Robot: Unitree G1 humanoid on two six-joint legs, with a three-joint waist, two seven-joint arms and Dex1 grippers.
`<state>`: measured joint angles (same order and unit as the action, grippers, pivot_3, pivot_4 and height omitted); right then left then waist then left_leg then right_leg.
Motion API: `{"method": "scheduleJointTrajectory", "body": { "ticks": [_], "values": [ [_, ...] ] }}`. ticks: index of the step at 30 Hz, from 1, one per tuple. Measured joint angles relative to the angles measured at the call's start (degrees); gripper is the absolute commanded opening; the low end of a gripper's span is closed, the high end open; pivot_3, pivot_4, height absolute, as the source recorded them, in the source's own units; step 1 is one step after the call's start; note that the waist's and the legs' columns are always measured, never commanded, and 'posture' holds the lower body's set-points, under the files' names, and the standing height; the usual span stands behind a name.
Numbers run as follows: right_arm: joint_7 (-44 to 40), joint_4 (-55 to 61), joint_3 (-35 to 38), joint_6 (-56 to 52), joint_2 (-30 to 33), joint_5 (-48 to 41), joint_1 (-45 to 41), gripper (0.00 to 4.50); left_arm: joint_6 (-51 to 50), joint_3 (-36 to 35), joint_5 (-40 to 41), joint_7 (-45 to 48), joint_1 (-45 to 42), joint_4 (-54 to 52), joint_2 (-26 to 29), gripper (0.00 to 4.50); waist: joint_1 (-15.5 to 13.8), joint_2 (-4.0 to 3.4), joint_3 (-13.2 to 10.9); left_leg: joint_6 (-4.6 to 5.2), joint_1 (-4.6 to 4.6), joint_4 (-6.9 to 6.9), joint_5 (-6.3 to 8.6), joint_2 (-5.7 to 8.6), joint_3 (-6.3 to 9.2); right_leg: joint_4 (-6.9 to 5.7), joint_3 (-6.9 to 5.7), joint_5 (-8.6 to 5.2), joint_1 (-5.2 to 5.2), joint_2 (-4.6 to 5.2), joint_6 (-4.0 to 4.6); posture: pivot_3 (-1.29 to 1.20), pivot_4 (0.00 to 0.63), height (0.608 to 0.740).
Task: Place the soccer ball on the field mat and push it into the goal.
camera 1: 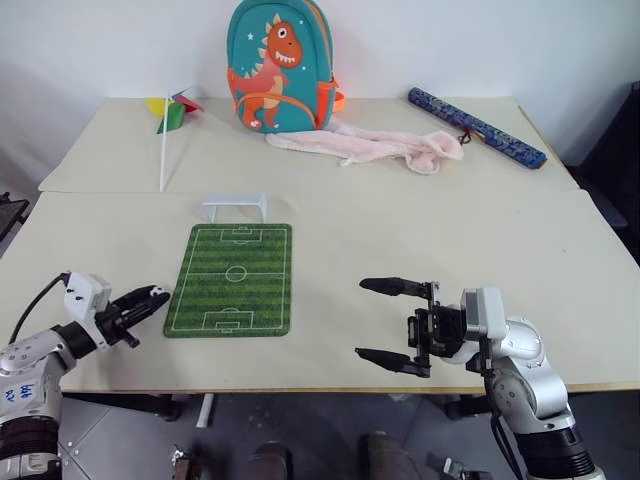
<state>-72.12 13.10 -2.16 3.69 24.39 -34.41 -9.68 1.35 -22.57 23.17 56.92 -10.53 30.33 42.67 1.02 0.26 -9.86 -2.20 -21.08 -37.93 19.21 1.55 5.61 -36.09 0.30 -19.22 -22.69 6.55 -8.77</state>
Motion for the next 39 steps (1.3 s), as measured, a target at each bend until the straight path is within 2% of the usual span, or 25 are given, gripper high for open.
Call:
{"method": "scheduleJointTrajectory", "body": {
  "ticks": [3,8,12,17,21,25,29,39],
  "values": [
    [0.0,-0.2,0.6,0.0,0.5,0.0,-0.3,4.50,-2.7,-1.9,3.8,2.9,1.4,-4.0,0.5,0.87,0.1,0.00,0.0,0.00,-0.03,-0.01,0.00,-0.12,0.03,0.00,-0.01,0.00,0.00,0.02,0.00,0.00,0.150,0.740],
    [-0.4,-0.4,4.1,-0.1,3.6,-1.3,-0.6,4.50,-12.1,-2.6,9.8,10.0,6.8,-19.4,6.8,0.87,0.4,-0.08,0.0,0.03,-0.02,0.00,0.02,-0.25,0.04,0.06,0.02,0.00,0.04,0.10,0.00,0.00,0.150,0.740],
    [-3.0,0.4,7.1,-2.1,7.3,-4.7,2.1,4.50,-12.7,4.1,9.3,15.1,7.6,-29.9,7.8,0.87,-0.4,-0.28,-0.1,0.06,0.01,0.00,0.03,-0.26,0.04,0.13,0.01,0.00,0.12,0.08,0.00,0.00,0.150,0.740],
    [-7.9,1.8,4.0,-2.1,7.8,-5.0,4.4,4.50,-6.6,13.2,2.3,16.8,1.2,-25.1,5.0,0.87,-0.6,-0.29,-0.1,0.04,0.02,-0.01,0.03,-0.08,-0.10,0.11,0.03,0.00,0.08,-0.07,0.00,0.00,0.150,0.740],
    [-9.2,1.6,1.1,-0.8,6.2,-3.7,4.0,4.50,-1.7,16.8,-1.6,18.8,-2.7,-17.8,4.3,0.87,-0.5,-0.28,-0.1,0.04,0.02,-0.03,0.02,-0.05,-0.11,0.06,0.02,0.00,0.06,-0.07,0.00,0.00,0.150,0.740],
    [-9.0,-0.1,0.2,0.2,4.9,-2.4,2.8,4.50,1.7,18.5,-4.0,20.3,-5.5,-12.3,3.9,0.87,-0.8,-0.28,-0.2,0.04,0.00,-0.06,0.02,-0.04,-0.08,0.06,-0.01,0.00,0.06,-0.08,0.00,0.00,0.150,0.740],
    [-8.4,-1.7,-0.3,1.2,3.8,-0.8,2.1,4.50,3.9,20.3,-5.6,20.4,-9.3,-7.4,1.0,0.87,-1.0,-0.28,-0.1,0.06,-0.03,-0.13,0.02,0.12,-0.02,-0.02,-0.03,0.01,0.08,0.01,-0.03,0.00,0.150,0.740],
    [-6.7,-0.5,-1.5,1.1,3.7,-0.7,3.8,4.50,5.0,20.5,-6.2,20.5,-10.6,-5.4,0.2,0.87,-0.8,-0.28,-0.1,0.06,0.00,-0.17,0.02,0.12,-0.02,-0.08,-0.02,0.02,0.08,0.01,-0.04,0.00,0.150,0.740]
  ]
}}
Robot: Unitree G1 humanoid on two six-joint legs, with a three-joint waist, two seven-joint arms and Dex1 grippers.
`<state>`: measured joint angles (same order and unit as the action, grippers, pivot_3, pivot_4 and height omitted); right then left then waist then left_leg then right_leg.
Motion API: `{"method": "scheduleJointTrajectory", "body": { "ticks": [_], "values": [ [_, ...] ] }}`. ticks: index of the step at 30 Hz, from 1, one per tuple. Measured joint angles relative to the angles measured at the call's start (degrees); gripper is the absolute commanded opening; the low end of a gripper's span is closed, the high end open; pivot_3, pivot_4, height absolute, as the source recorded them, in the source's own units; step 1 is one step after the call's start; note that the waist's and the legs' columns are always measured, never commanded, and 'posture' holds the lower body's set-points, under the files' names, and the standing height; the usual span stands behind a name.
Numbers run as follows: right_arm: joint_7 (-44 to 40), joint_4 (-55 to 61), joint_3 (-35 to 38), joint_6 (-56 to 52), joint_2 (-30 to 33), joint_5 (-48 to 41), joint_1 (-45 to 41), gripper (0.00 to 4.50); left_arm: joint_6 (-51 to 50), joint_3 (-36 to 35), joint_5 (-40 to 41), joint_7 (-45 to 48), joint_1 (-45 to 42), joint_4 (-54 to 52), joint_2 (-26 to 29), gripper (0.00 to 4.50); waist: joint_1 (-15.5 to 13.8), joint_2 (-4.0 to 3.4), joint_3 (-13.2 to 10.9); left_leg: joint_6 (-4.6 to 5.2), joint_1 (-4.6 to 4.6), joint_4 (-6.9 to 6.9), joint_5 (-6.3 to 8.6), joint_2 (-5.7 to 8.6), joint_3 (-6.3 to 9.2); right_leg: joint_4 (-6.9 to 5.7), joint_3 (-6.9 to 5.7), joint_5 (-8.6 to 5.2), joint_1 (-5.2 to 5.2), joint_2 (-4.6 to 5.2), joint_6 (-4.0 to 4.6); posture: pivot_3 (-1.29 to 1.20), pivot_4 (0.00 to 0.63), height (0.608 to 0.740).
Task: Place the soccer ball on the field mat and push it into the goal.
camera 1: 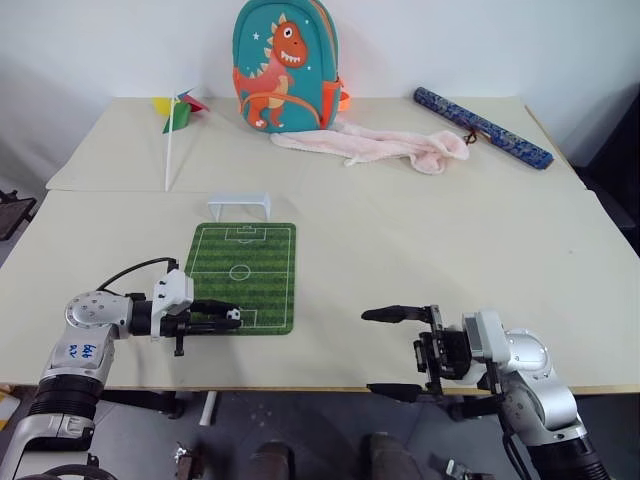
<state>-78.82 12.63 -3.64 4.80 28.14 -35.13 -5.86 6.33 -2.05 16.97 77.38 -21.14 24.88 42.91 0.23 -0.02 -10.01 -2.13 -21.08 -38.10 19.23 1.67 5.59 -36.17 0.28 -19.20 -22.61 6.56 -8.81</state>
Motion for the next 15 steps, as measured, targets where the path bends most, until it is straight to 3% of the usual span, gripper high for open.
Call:
{"method": "scheduleJointTrajectory", "body": {
  "ticks": [2,7,15],
  "values": [
    [0.3,0.5,0.0,0.0,0.0,0.0,0.0,4.50,-0.1,0.1,-0.1,0.3,-0.2,0.1,0.0,0.87,0.0,0.00,0.0,0.00,0.01,0.00,0.00,0.00,0.00,-0.03,0.00,0.00,0.00,0.00,0.00,0.00,0.150,0.740],
    [0.6,0.5,0.0,0.0,0.0,0.0,0.0,4.50,-1.1,0.3,0.0,0.6,-0.4,0.3,-0.3,2.41,0.0,0.00,0.0,0.00,0.00,-0.01,0.00,0.01,0.01,-0.28,0.00,0.00,-0.01,0.00,0.00,0.00,0.150,0.740],
    [0.8,0.5,0.0,-0.2,0.0,0.0,0.0,4.50,-0.1,0.2,-0.1,0.2,-0.6,0.5,-0.3,2.41,0.0,0.00,0.0,0.00,0.00,-0.01,0.00,0.00,0.01,-0.29,0.01,0.00,-0.01,0.00,0.00,0.00,0.150,0.740]
  ]
}}
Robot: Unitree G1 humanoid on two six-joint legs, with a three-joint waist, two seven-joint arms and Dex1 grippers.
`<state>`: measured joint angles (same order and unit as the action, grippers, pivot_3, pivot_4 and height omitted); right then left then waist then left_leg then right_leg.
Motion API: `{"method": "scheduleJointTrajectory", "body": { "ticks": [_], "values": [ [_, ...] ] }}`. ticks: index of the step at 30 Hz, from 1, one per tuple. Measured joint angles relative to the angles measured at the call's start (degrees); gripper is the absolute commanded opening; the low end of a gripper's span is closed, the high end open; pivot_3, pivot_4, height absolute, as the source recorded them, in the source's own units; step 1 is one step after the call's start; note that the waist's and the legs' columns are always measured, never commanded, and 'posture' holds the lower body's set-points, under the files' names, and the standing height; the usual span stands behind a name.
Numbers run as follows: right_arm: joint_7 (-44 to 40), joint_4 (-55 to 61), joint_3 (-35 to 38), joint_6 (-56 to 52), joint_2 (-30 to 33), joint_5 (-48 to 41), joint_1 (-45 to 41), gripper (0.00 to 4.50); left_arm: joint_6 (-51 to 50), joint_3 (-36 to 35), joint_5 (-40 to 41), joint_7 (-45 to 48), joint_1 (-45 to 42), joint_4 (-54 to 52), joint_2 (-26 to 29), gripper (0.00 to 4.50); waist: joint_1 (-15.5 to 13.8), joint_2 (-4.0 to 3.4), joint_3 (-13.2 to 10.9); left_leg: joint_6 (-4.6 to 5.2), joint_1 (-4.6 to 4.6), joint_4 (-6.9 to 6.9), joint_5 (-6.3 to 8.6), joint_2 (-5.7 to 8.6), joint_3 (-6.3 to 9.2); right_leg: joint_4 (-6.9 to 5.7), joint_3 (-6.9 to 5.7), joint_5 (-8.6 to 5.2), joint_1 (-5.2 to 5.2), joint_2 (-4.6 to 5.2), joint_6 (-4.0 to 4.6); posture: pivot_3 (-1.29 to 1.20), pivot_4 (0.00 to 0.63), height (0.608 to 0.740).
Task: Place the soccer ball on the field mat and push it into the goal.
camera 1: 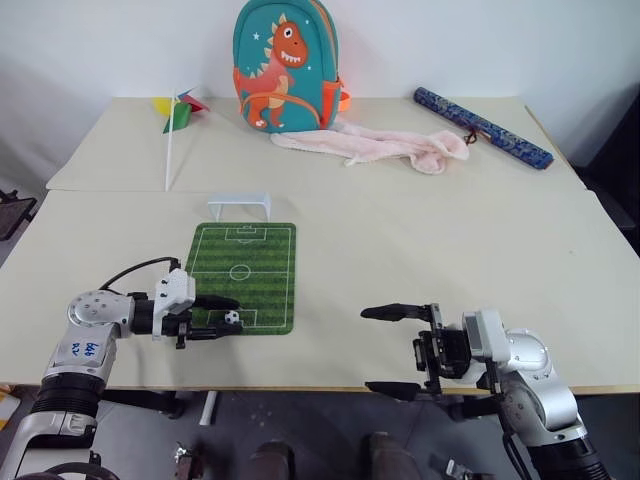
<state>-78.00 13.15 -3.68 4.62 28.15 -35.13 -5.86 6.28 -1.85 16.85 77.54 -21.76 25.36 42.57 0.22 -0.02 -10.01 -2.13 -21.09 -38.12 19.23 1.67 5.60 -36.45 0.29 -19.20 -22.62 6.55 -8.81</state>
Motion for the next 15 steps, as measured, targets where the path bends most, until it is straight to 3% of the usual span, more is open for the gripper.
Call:
{"method": "scheduleJointTrajectory", "body": {
  "ticks": [6,12,15],
  "values": [
    [0.0,0.0,-0.4,-0.6,0.0,0.0,0.1,4.50,-0.5,-1.8,1.9,0.7,1.4,-2.3,0.4,2.41,0.1,0.00,0.0,0.00,-0.01,0.02,0.00,-0.02,0.00,0.01,0.00,0.00,-0.01,0.00,0.00,0.00,0.150,0.740],
    [0.0,0.0,-0.4,-1.2,0.3,0.0,0.7,4.50,-2.7,-4.7,4.2,2.1,6.1,-8.4,4.3,2.41,0.0,0.00,0.0,0.00,0.00,0.03,0.00,-0.04,0.02,0.05,0.01,0.00,-0.01,0.00,0.01,0.00,0.150,0.740],
    [-0.2,0.0,-0.5,-1.5,0.5,0.0,1.1,4.50,-4.1,-9.4,6.4,0.9,8.4,-10.6,6.1,2.41,0.1,0.02,0.0,0.00,-0.01,0.04,0.00,-0.06,0.02,0.06,0.01,-0.01,-0.01,-0.01,0.02,0.00,0.150,0.740]
  ]
}}
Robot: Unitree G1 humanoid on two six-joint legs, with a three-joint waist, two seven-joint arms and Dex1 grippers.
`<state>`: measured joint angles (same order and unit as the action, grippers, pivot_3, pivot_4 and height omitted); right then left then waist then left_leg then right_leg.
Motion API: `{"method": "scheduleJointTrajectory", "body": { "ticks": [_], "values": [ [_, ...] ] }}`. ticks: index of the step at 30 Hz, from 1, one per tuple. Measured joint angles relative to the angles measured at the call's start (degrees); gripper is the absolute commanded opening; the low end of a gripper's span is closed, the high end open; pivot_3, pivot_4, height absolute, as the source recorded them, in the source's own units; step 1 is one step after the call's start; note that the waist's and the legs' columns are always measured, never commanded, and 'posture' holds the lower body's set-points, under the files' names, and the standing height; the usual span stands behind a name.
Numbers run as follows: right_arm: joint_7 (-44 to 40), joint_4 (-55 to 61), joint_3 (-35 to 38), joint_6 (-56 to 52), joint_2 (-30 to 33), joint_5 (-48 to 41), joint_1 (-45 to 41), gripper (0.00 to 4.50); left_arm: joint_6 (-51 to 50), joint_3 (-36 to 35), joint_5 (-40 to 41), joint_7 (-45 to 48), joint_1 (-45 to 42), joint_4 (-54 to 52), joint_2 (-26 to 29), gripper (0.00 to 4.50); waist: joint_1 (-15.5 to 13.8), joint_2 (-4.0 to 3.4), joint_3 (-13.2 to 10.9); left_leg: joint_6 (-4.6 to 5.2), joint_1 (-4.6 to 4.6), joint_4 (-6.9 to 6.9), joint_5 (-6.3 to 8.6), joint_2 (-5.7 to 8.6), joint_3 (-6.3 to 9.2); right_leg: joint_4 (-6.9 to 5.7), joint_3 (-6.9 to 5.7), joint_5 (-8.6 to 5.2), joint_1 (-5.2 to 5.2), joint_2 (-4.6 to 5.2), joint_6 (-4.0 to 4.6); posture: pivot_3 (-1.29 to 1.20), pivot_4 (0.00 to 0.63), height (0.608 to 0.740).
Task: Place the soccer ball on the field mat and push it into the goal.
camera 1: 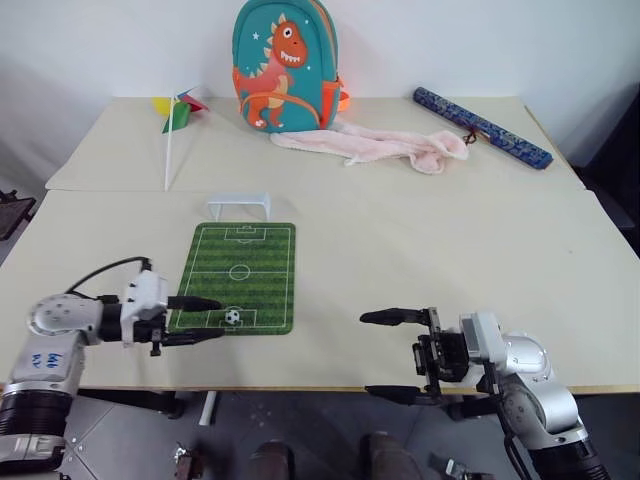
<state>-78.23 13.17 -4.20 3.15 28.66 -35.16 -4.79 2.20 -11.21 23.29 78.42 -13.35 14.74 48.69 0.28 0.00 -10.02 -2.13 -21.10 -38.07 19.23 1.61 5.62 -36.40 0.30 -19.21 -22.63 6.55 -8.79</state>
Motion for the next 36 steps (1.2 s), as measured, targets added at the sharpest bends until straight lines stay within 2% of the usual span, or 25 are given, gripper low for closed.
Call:
{"method": "scheduleJointTrajectory", "body": {
  "ticks": [5,6,9,14,20,24,36],
  "values": [
    [-0.3,-0.1,-0.1,-0.6,0.1,0.0,0.6,4.50,-1.8,-7.2,3.5,1.4,10.9,-8.7,4.2,2.41,0.5,-0.02,0.0,0.01,0.02,0.13,0.01,-0.25,-0.03,0.20,0.04,0.00,0.00,0.02,0.01,0.00,0.150,0.740],
    [-0.3,-0.2,0.0,-0.6,0.1,0.0,0.4,4.50,-2.0,-7.7,3.6,1.8,13.0,-9.6,4.2,2.24,0.5,-0.03,0.0,0.01,0.02,0.13,0.01,-0.27,-0.03,0.36,0.03,-0.01,0.01,0.02,0.01,0.00,0.150,0.740],
    [-0.3,-2.0,0.3,1.2,0.0,1.3,-1.4,4.50,-1.3,-8.0,3.5,2.5,17.8,-10.5,3.6,1.61,0.4,-0.03,0.0,0.01,0.03,0.12,0.01,-0.24,-0.04,0.40,0.02,-0.01,0.04,0.00,0.01,0.00,0.150,0.740],
    [1.4,-4.9,0.8,5.3,-0.7,4.1,-3.4,4.50,0.5,-6.0,3.2,1.1,18.3,-11.7,-0.4,0.02,-0.4,-0.02,0.0,0.01,0.01,0.09,0.01,-0.19,-0.01,0.40,0.00,0.00,0.06,0.00,0.01,0.00,0.150,0.740],
    [3.2,-5.8,0.9,7.7,-2.1,5.0,-3.8,4.50,2.0,-1.4,2.0,-0.1,14.0,-11.5,-3.3,0.02,-0.1,-0.03,0.0,0.00,0.02,0.10,0.00,-0.07,-0.02,0.39,-0.01,0.00,0.03,-0.02,0.01,0.00,0.150,0.740],
    [7.9,-7.3,0.8,9.3,-2.5,9.6,-5.4,4.50,2.1,1.2,1.2,-0.3,10.8,-10.8,-4.0,0.02,0.1,-0.02,0.0,0.00,0.03,0.09,0.00,-0.04,-0.06,0.35,0.01,0.00,0.01,-0.02,0.01,0.00,0.150,0.740],
    [14.7,-5.6,-0.2,4.5,-2.6,11.3,-4.0,4.50,3.3,3.9,0.1,0.1,6.3,-5.6,-4.2,0.02,0.0,-0.02,0.0,-0.01,0.01,0.08,0.00,0.00,-0.05,0.31,0.01,0.00,-0.02,-0.01,0.02,0.00,0.150,0.740]
  ]
}}
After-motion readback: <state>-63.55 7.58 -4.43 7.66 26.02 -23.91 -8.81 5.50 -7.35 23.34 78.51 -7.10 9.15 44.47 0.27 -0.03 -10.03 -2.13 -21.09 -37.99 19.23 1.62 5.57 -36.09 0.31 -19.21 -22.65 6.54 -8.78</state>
